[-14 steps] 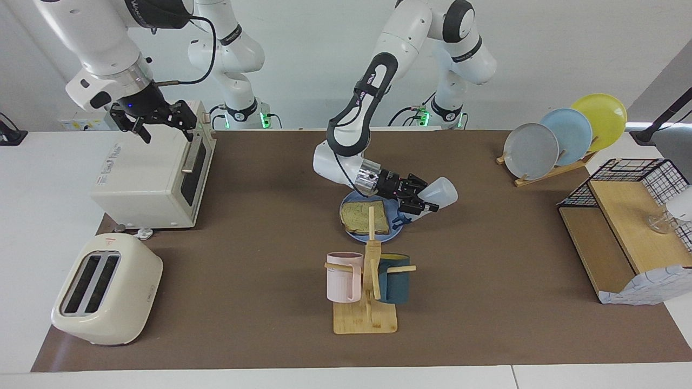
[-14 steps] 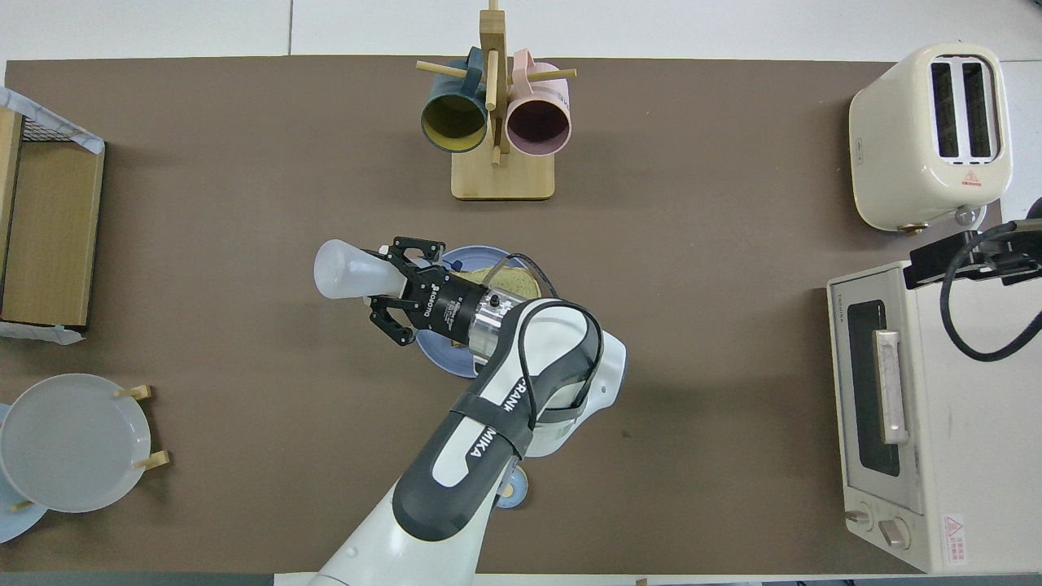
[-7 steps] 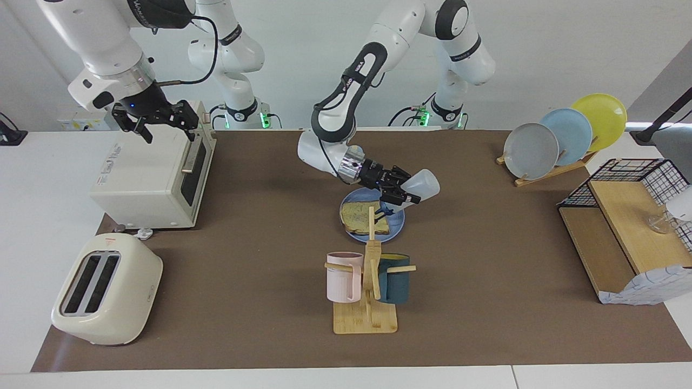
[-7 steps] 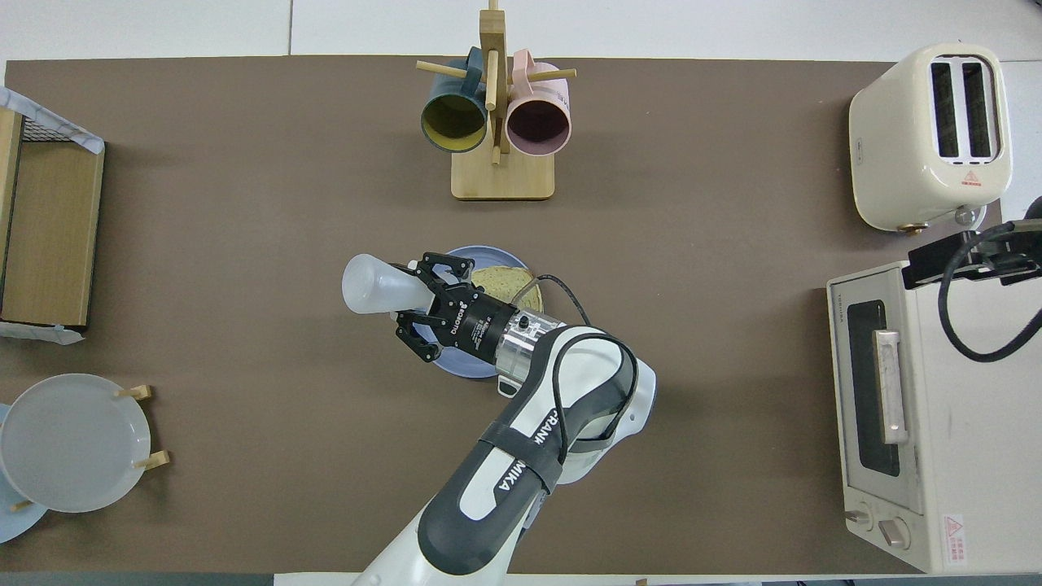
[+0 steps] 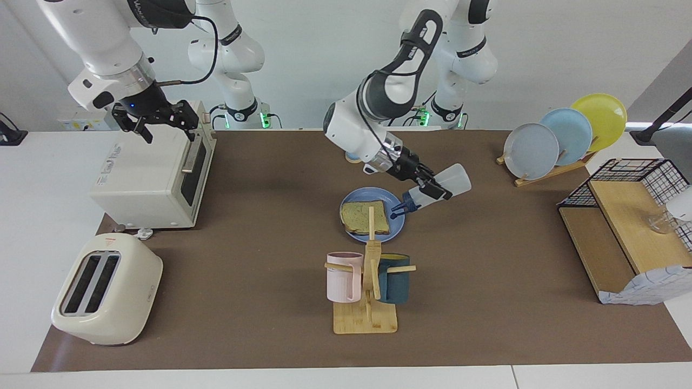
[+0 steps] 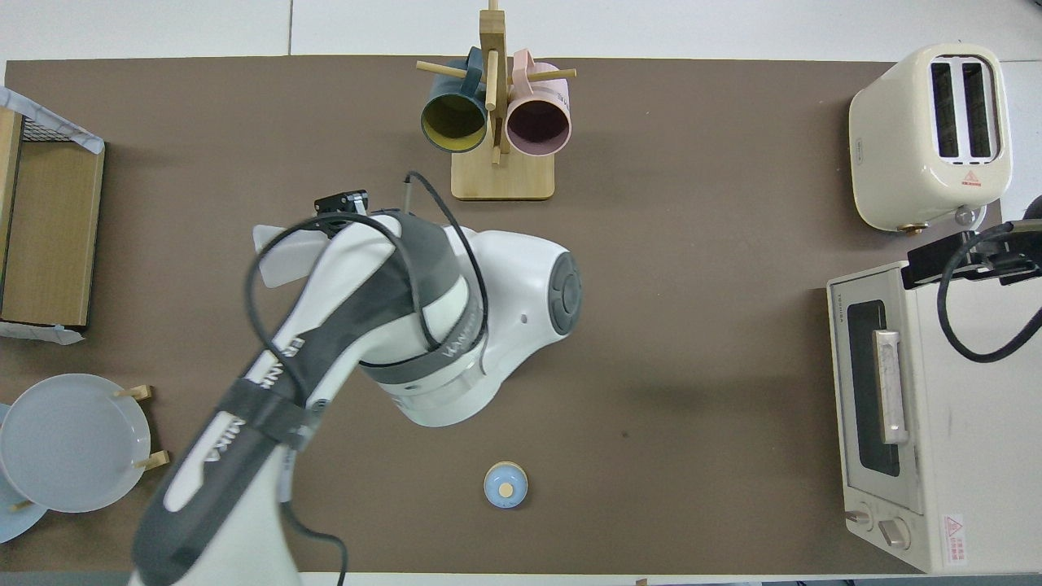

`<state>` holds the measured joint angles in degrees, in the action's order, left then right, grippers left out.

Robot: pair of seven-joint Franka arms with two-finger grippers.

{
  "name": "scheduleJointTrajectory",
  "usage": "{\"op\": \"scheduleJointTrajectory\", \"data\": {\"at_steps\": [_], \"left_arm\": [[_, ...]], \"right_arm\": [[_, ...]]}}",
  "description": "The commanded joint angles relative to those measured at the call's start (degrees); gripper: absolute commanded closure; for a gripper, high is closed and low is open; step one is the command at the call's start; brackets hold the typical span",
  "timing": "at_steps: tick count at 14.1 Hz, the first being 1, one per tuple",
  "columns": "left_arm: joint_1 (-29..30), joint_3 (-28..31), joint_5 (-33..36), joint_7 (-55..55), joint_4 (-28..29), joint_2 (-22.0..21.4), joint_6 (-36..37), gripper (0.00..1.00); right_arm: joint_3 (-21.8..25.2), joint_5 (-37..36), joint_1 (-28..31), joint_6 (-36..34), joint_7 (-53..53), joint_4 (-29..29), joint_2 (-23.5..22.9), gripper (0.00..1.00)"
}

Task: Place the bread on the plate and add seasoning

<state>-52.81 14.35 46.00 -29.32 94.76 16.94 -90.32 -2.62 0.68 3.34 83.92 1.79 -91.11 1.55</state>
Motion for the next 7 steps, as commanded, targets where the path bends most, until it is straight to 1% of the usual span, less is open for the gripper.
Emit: {"op": "scheduleJointTrajectory", "data": {"at_steps": [1,3,5,7], "left_arm": [[4.8,-0.6,-6.4,1.4,2.3,-6.3,-3.5,1.00],[8.5,-0.6,-11.4,2.9,2.5,-8.1,-7.2,1.00],[12.8,-0.6,-18.0,4.3,2.9,-9.6,-11.3,1.00],[16.4,-0.6,-24.4,5.3,3.1,-9.8,-15.6,1.00]], "right_arm": [[-0.3,-0.4,0.3,1.0,0.9,-1.3,1.0,0.00],[-0.3,-0.4,0.3,1.0,1.0,-1.3,1.0,0.00],[-0.3,-0.4,0.2,1.0,0.9,-1.3,1.0,0.00],[-0.3,-0.4,0.2,1.1,0.9,-1.2,1.0,0.00]]}}
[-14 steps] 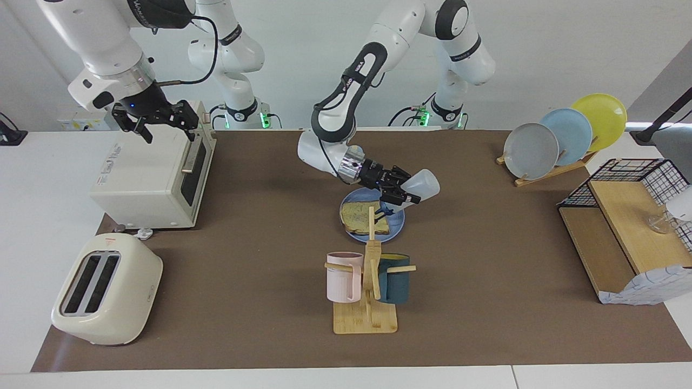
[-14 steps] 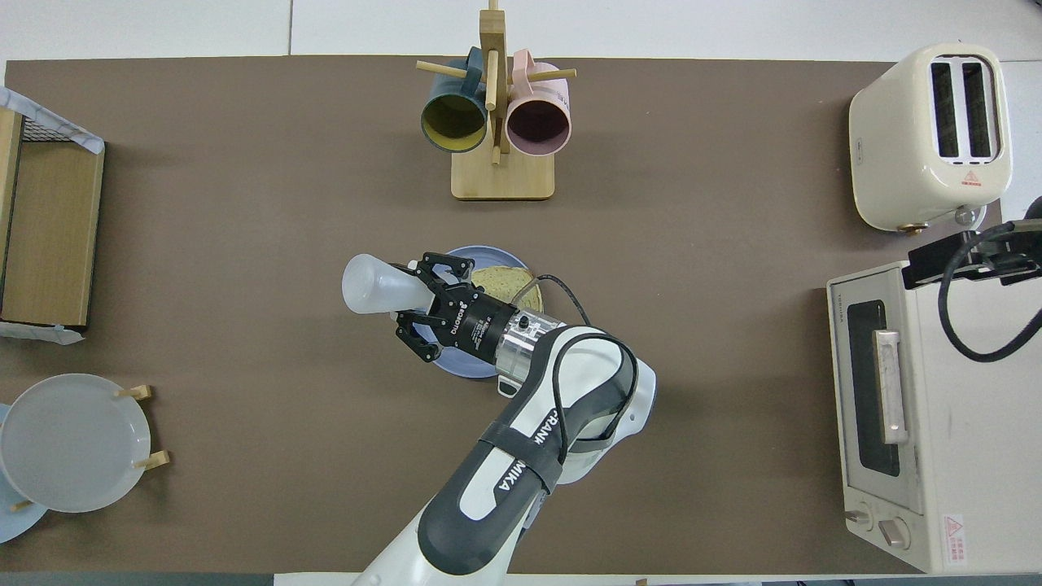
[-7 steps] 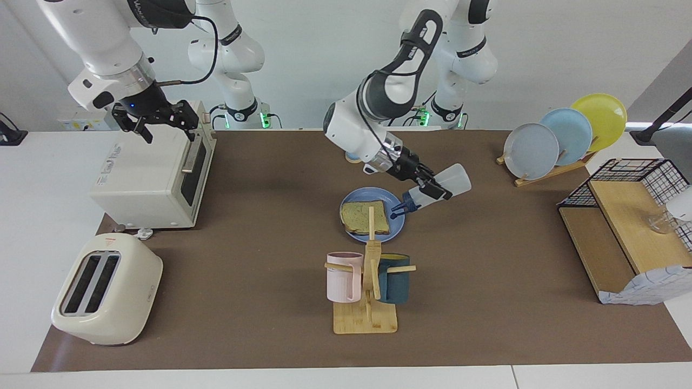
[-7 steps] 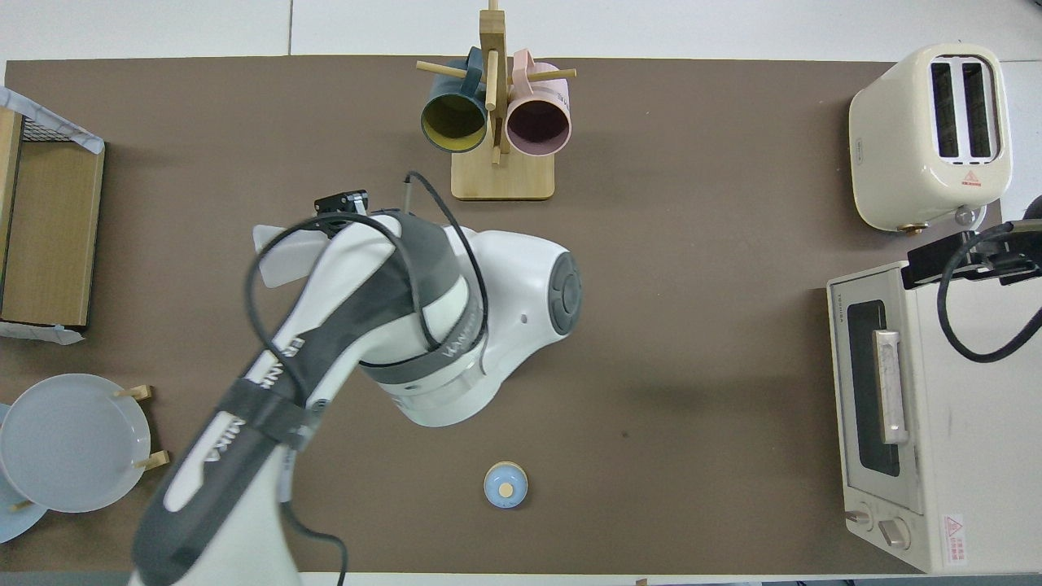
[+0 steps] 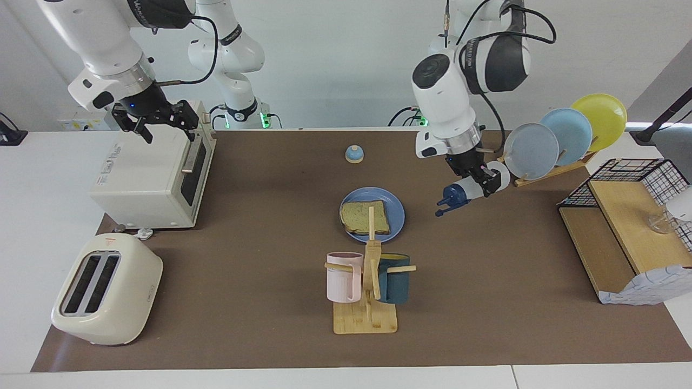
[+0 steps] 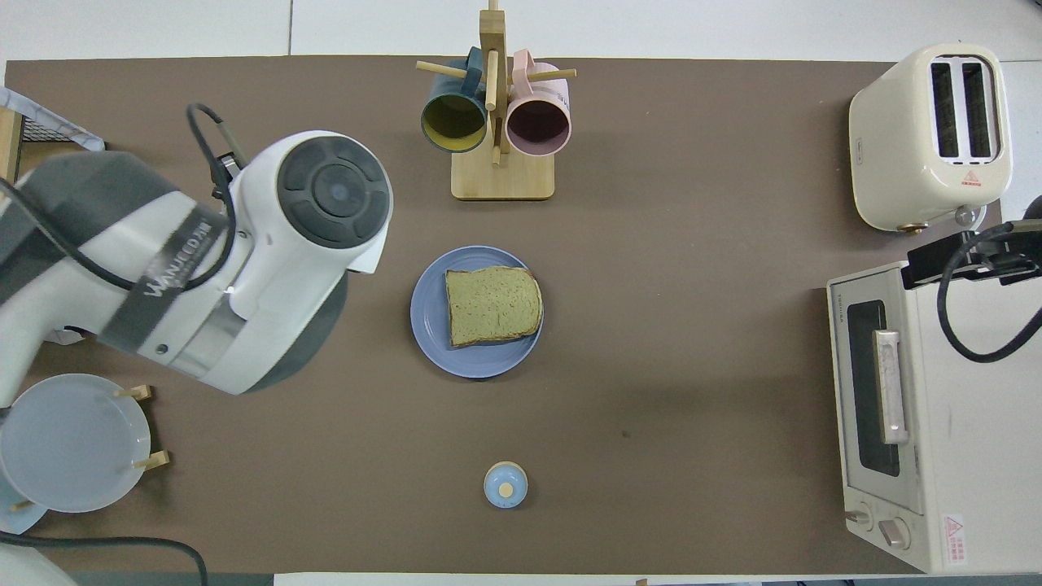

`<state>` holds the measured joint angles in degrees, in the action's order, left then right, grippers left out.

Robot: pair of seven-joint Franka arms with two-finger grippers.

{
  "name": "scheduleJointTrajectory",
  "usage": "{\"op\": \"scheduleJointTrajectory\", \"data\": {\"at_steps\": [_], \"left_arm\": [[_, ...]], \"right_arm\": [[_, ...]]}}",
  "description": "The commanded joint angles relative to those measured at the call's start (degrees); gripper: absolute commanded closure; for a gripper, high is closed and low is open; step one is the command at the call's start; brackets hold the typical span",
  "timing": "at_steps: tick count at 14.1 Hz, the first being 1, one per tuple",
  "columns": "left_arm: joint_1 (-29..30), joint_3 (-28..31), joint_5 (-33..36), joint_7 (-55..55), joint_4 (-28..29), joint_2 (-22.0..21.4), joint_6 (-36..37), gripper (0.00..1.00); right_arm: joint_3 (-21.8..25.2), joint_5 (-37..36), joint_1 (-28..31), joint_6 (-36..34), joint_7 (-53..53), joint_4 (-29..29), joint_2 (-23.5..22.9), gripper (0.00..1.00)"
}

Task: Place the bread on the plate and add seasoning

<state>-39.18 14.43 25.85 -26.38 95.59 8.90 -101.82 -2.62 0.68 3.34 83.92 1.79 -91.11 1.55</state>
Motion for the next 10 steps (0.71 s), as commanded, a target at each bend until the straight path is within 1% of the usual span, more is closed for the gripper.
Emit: {"op": "scheduleJointTrajectory", "data": {"at_steps": [1,3,4,8,10], "left_arm": [[4.3,-0.6,-6.7,4.1,2.2,-1.8,-6.6,1.00],[6.2,-0.6,-10.3,10.2,4.2,-2.0,-13.9,1.00],[6.7,-0.6,-10.9,13.5,5.8,-2.1,-18.1,1.00],[9.9,-0.6,-11.0,25.6,13.4,-3.6,-35.6,1.00],[11.4,-0.6,-11.1,31.0,17.5,-3.7,-46.0,1.00]], "right_arm": [[-0.3,-0.4,0.3,1.0,1.0,-1.3,1.0,0.00],[-0.3,-0.4,0.3,0.5,0.9,-1.3,1.1,0.00],[-0.3,-0.4,0.2,0.5,0.8,-1.3,1.1,0.00],[-0.4,-0.3,0.1,0.5,0.7,-1.5,1.3,0.00],[-0.4,-0.3,0.1,0.5,0.7,-1.5,1.3,0.00]]}}
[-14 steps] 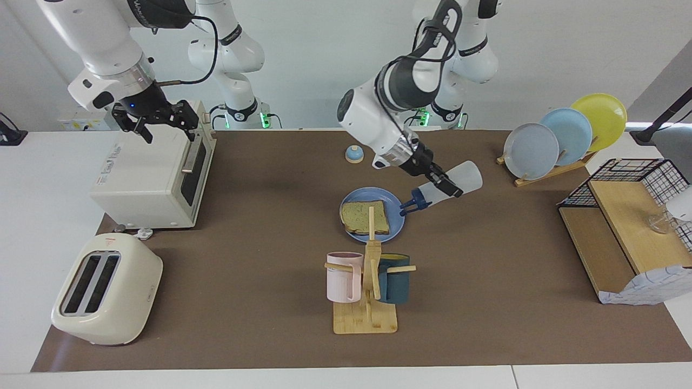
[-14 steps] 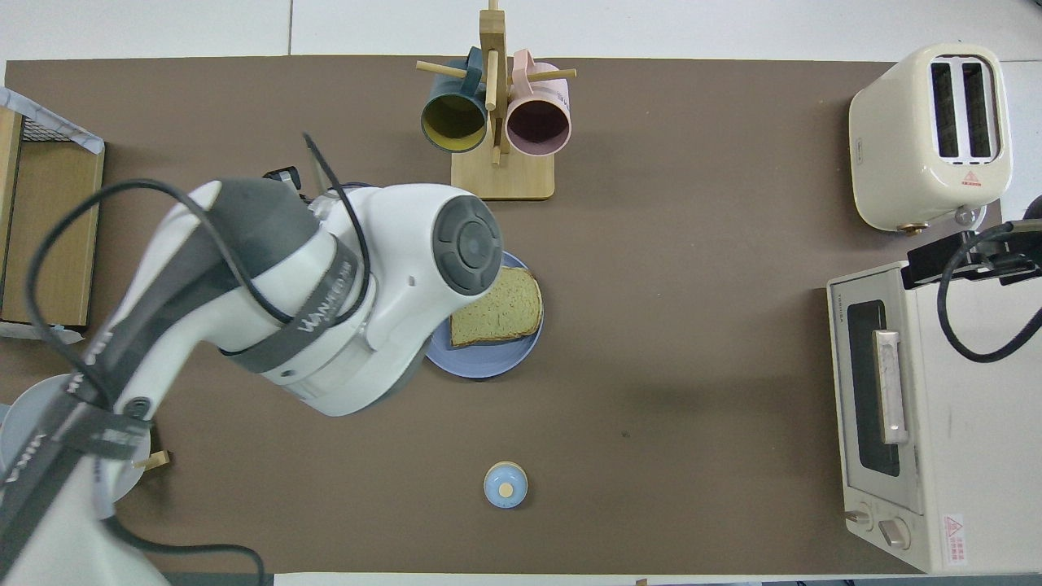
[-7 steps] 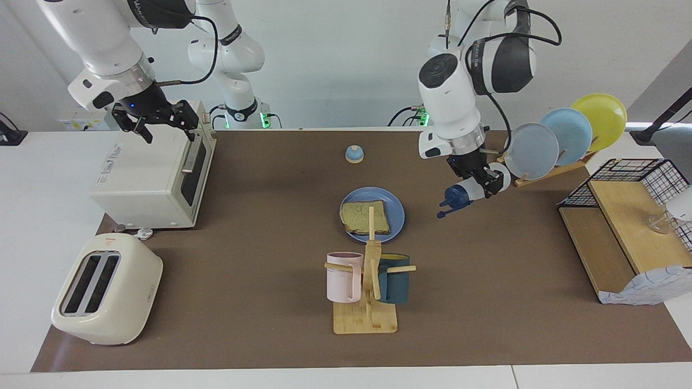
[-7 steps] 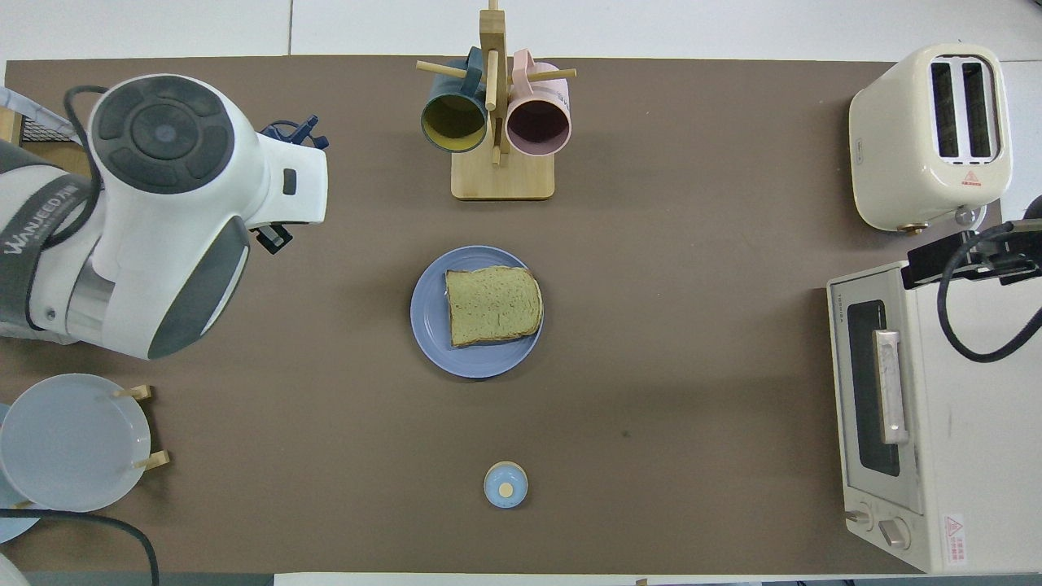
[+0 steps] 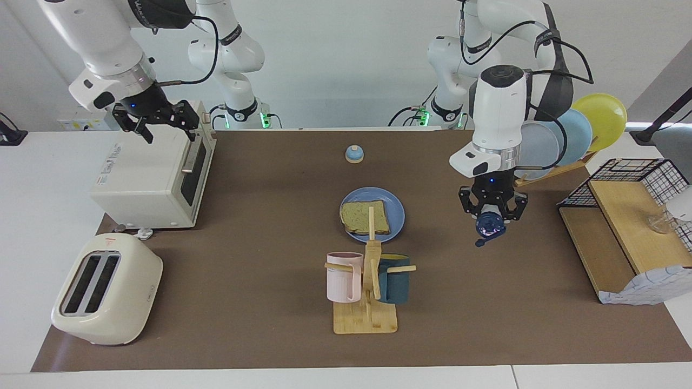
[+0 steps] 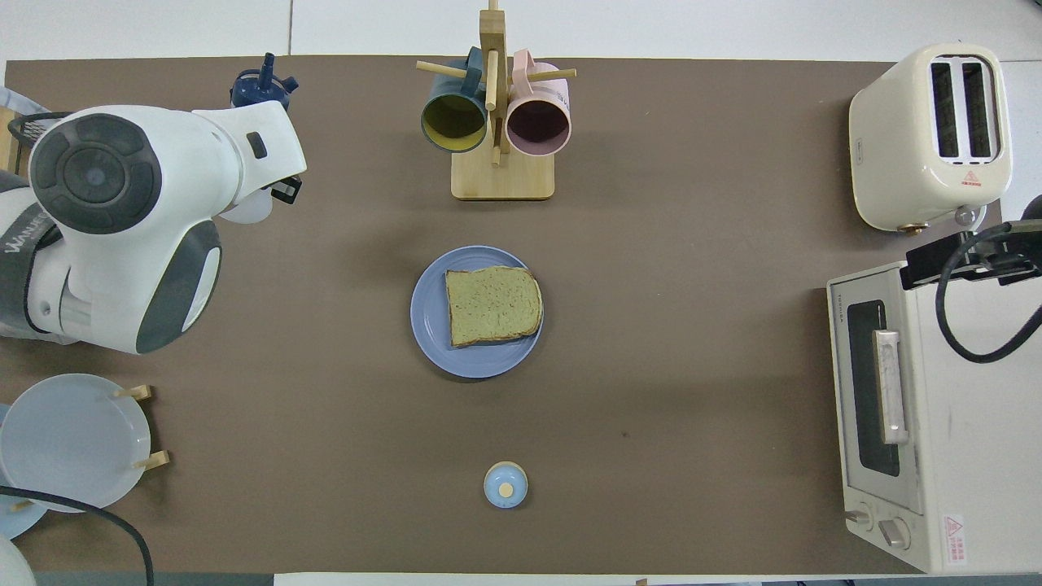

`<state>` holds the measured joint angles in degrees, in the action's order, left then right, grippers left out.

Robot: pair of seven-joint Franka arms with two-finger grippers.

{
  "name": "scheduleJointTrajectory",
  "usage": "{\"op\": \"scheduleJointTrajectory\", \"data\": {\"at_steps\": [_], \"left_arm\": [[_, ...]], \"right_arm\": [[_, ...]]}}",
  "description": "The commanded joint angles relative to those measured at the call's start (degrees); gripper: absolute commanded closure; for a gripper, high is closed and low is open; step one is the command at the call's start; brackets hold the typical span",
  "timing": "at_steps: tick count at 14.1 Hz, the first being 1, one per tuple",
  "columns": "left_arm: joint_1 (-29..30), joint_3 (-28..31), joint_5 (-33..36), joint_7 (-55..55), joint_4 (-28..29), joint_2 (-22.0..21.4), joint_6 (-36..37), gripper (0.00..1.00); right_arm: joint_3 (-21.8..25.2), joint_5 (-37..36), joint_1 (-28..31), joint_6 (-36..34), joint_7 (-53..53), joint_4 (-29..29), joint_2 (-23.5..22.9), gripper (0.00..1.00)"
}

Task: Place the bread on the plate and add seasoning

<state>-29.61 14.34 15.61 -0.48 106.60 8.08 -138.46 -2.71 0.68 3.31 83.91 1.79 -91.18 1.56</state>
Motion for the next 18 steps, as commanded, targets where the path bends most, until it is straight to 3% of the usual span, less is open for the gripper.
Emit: {"op": "scheduleJointTrajectory", "data": {"at_steps": [1,4,9,14,18], "left_arm": [[2.0,-0.5,-0.9,8.1,8.3,-2.7,-13.8,1.00],[2.8,-0.5,-0.9,15.8,12.7,-0.6,-28.1,1.00],[4.5,-0.5,-0.9,18.6,12.9,6.1,-42.7,1.00],[5.5,-0.4,-1.0,20.4,12.5,17.0,-61.4,1.00],[5.6,-0.1,-1.5,20.3,9.1,20.9,-62.3,1.00]], "right_arm": [[-0.3,-0.3,0.1,0.5,0.8,-1.5,1.2,0.00],[-0.4,-0.3,-0.8,0.5,0.8,-1.5,1.2,0.00],[-0.4,-0.3,-1.7,0.5,0.7,-1.5,1.2,0.00],[-0.4,-0.3,-1.7,0.8,0.7,-1.5,1.3,0.00],[-0.4,-0.3,-1.7,0.8,0.6,-1.5,1.3,0.00]]}}
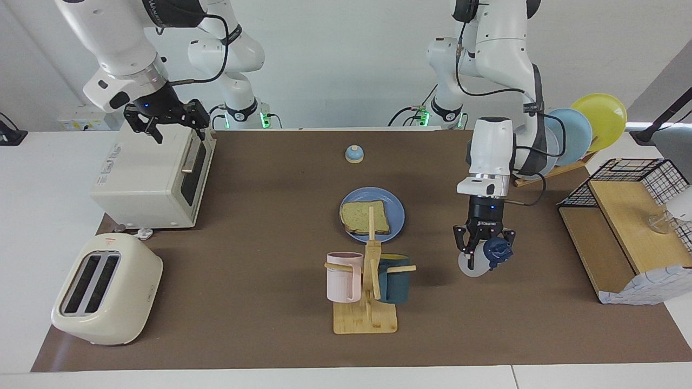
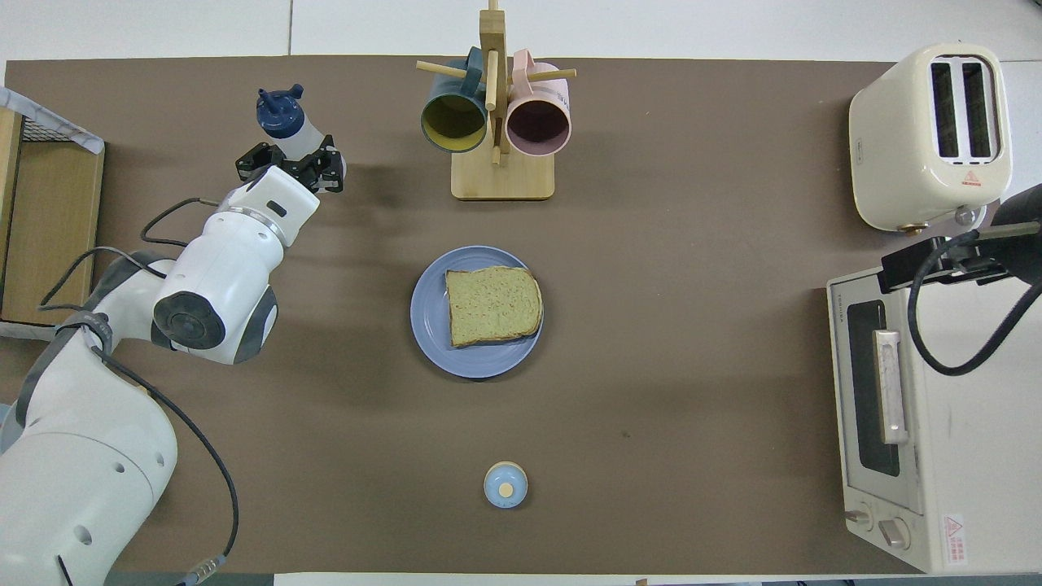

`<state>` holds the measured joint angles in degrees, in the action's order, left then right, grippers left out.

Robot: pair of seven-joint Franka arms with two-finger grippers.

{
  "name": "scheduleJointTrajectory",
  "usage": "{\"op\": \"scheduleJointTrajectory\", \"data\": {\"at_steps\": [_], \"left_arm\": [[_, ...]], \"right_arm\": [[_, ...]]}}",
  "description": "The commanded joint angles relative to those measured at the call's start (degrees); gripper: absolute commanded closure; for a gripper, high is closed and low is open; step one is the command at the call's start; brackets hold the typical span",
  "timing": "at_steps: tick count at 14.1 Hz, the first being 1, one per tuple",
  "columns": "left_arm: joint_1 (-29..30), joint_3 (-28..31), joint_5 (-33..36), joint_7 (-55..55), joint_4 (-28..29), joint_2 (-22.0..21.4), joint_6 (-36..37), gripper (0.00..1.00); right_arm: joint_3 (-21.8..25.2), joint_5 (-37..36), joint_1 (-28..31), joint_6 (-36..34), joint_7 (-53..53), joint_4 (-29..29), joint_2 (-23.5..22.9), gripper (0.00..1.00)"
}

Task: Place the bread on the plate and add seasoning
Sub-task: 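Set the bottle upright on the table and open the left gripper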

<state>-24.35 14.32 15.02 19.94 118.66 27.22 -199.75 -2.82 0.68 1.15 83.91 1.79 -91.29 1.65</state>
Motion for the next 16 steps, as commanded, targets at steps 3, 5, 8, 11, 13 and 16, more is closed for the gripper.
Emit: {"op": "scheduleJointTrajectory", "data": {"at_steps": [3,5,8,11,13,16], "left_arm": [[0.4,-0.1,-0.8,0.0,-7.5,6.0,-1.0,1.00],[0.4,-0.1,-0.7,0.0,-8.5,7.8,-1.1,1.00],[0.4,0.0,-0.2,0.0,-8.9,8.2,-1.1,1.00],[0.4,0.1,1.1,-0.1,-8.6,8.3,-1.1,1.00],[0.4,0.1,1.2,-0.1,-8.4,8.3,-1.1,1.00],[0.4,0.2,1.9,-0.1,-7.9,8.2,-1.1,0.88]], "right_arm": [[-0.3,-0.3,0.3,0.7,0.6,-1.4,1.3,0.00],[-0.3,-0.3,0.3,0.7,0.6,-1.4,1.3,0.00],[-0.3,-0.3,0.3,0.7,0.6,-1.5,1.3,0.00],[-0.3,-0.3,0.3,0.6,0.6,-1.5,1.3,0.00],[-0.3,-0.3,0.3,0.5,0.6,-1.5,1.3,0.00],[-0.3,-0.3,0.3,0.5,0.6,-1.5,1.3,0.00]]}}
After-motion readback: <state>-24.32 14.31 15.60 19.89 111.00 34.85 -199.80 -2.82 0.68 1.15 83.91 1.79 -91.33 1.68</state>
